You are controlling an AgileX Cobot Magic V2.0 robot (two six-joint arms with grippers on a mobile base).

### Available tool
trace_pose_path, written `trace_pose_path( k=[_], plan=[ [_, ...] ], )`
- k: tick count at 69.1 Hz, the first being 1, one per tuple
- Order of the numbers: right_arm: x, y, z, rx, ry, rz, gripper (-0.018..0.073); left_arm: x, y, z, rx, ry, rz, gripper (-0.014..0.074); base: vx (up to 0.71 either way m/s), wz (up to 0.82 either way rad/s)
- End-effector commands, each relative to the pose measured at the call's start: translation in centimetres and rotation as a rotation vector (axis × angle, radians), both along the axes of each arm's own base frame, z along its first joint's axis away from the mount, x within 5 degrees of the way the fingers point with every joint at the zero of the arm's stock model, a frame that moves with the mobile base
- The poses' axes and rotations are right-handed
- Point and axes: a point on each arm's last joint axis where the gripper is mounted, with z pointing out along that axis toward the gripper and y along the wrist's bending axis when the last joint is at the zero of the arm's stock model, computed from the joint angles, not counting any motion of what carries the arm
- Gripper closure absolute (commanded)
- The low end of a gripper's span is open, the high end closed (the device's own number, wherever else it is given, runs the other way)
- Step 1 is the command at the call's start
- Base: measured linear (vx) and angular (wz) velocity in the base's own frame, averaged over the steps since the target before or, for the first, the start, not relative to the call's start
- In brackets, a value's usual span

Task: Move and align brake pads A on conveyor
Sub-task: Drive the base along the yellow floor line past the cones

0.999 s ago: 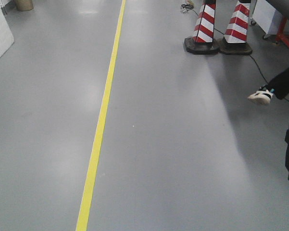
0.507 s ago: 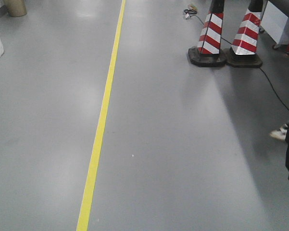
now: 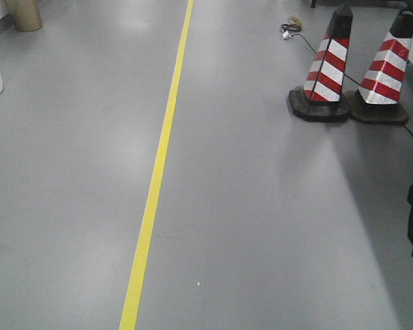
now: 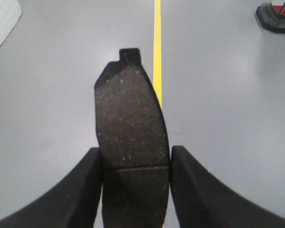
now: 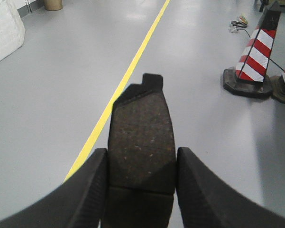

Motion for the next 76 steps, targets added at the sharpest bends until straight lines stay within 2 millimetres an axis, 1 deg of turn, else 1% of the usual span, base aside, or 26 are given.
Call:
trace_pose_path(
  k=[1, 76],
  plan=[
    [0.19, -0.08, 1.86, 0.007, -0.123, -0.009, 0.0374, 0.18, -0.04, 1.78, 0.002, -0.122, 0.001, 0.0482, 0.61, 0.05],
    [0.19, -0.08, 1.86, 0.007, -0.122, -0.009, 0.0374, 0.18, -0.04, 1.78, 0.002, -0.123, 0.001, 0.0482, 0.6, 0.01]
  ],
)
